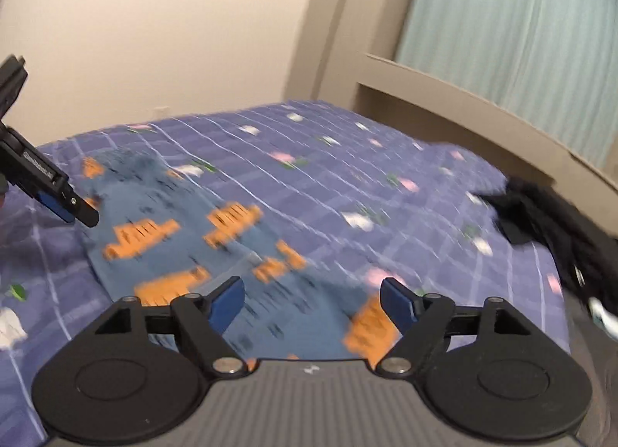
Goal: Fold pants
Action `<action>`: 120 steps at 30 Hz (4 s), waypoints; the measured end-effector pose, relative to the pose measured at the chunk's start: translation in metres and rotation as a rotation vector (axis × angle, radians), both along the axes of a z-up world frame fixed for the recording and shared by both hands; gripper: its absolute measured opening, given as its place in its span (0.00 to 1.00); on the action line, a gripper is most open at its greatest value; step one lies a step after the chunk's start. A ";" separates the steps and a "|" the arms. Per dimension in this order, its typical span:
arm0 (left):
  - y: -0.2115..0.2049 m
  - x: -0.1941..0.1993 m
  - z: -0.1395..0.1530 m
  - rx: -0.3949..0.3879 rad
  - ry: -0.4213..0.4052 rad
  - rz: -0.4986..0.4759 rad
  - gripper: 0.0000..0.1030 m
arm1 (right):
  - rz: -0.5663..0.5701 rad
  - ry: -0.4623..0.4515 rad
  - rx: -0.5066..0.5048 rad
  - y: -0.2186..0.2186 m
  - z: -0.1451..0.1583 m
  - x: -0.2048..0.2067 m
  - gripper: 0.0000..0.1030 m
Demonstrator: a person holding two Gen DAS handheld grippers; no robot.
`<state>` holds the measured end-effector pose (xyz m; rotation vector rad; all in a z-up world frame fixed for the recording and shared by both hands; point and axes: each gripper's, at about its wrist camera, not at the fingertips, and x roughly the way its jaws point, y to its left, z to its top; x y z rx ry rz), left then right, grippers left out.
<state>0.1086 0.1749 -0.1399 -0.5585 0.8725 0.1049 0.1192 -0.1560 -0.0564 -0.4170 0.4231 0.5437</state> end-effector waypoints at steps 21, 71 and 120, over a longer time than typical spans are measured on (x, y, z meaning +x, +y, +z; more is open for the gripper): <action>0.075 0.038 -0.032 -0.275 -0.169 0.036 0.83 | 0.739 0.373 -0.170 0.296 0.066 0.155 0.74; -0.048 0.050 0.053 -0.145 -0.460 -0.250 0.23 | 0.990 0.674 -0.273 0.229 0.107 0.217 0.16; -0.296 0.057 0.015 0.090 -0.173 -0.553 0.76 | 0.365 0.518 0.088 -0.115 -0.017 0.167 0.62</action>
